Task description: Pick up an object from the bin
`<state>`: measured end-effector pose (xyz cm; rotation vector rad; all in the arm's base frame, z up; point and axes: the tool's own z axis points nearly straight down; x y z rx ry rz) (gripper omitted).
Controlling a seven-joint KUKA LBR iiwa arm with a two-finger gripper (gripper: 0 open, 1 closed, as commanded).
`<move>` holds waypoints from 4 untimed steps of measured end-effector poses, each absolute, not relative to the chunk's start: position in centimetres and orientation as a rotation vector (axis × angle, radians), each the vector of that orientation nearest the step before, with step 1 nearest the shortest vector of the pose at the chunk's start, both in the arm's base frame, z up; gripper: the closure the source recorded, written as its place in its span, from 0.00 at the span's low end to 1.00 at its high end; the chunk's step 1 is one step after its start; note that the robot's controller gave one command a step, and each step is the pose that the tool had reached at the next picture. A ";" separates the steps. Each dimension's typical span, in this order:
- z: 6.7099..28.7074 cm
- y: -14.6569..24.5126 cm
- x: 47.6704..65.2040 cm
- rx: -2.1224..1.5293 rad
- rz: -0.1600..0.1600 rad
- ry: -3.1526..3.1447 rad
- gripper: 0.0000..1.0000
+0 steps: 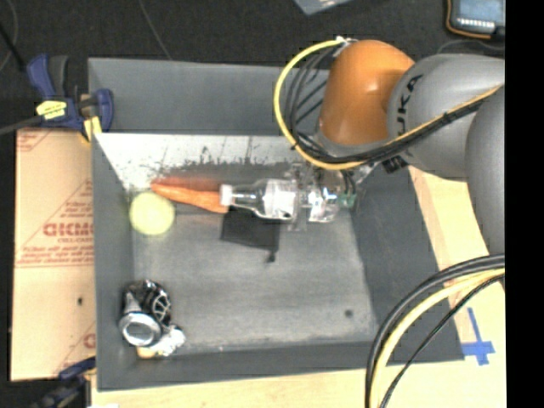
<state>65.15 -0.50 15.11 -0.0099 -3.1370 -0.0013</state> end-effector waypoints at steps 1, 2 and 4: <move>15.7 -0.5 65.3 -0.010 -0.001 -3.146 0.00; 14.1 6.1 63.4 -0.097 -0.004 -3.138 0.00; 13.4 5.0 62.7 -0.206 -0.004 -3.137 0.00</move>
Offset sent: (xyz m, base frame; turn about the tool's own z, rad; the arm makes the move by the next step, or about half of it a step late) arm -0.0183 0.0677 -0.0108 0.0567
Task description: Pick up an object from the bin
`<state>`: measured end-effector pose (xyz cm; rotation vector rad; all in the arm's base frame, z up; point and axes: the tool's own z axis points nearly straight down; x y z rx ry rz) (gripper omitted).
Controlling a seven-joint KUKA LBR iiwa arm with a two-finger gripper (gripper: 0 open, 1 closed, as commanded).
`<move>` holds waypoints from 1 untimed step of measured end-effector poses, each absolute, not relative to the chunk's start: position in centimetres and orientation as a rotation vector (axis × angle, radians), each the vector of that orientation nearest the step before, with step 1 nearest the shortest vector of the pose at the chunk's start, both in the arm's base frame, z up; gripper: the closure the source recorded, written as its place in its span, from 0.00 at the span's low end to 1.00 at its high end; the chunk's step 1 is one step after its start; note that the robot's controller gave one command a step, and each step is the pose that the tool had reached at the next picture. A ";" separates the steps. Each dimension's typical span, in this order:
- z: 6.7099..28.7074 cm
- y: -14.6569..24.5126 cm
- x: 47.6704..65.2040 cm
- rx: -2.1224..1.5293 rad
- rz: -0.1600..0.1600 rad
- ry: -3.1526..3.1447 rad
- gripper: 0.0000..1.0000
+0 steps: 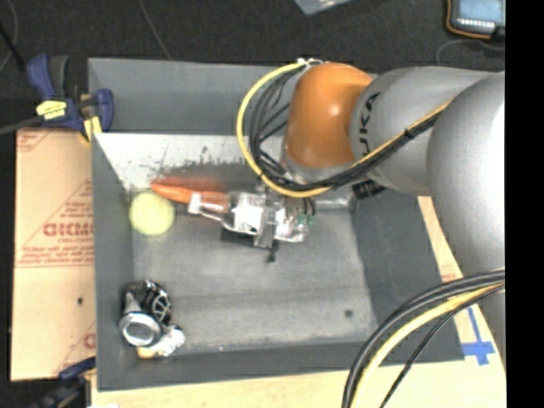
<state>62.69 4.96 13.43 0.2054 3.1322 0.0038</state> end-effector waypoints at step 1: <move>9.9 3.9 62.7 0.471 0.003 3.100 0.00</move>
Offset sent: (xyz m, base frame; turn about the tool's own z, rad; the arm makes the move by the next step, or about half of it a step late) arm 0.0159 0.0065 -0.0643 0.3498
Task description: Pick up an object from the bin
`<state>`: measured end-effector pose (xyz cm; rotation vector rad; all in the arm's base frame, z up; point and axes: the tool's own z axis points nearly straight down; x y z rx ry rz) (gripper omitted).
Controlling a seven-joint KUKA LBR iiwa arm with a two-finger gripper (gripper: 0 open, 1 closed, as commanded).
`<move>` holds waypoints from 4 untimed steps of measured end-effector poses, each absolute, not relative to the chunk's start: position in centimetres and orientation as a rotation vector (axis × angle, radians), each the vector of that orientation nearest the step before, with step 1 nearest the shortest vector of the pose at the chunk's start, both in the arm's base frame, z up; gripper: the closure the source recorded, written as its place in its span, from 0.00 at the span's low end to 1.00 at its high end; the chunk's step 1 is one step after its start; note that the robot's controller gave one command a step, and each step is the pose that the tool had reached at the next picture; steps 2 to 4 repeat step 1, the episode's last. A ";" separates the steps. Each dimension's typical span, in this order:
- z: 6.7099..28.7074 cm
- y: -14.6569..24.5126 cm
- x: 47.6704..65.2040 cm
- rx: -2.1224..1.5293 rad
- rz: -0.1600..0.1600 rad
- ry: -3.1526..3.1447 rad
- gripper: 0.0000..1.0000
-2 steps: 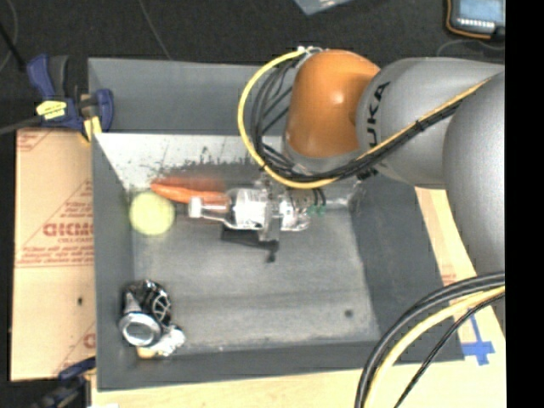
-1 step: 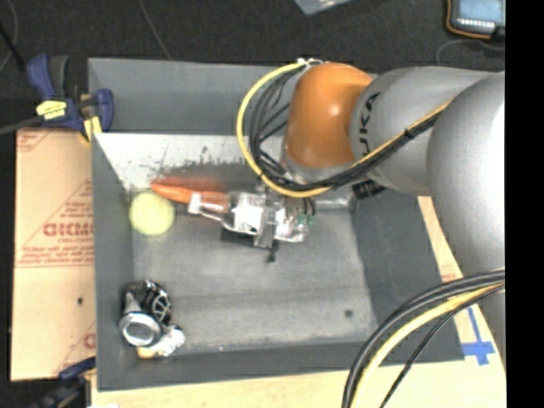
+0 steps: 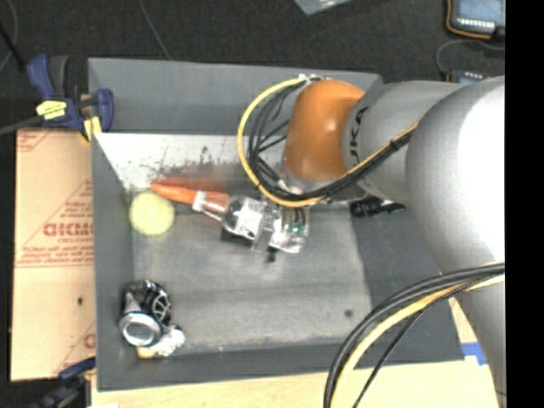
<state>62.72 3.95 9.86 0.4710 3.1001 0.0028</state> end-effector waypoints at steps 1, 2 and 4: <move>7.2 5.1 63.9 0.739 -0.020 3.083 1.00; 7.2 5.1 63.9 0.739 -0.020 3.083 1.00; 7.2 5.1 63.9 0.739 -0.020 3.083 1.00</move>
Offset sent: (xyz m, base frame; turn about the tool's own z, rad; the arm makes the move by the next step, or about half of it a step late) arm 0.0000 0.0000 0.0000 0.0000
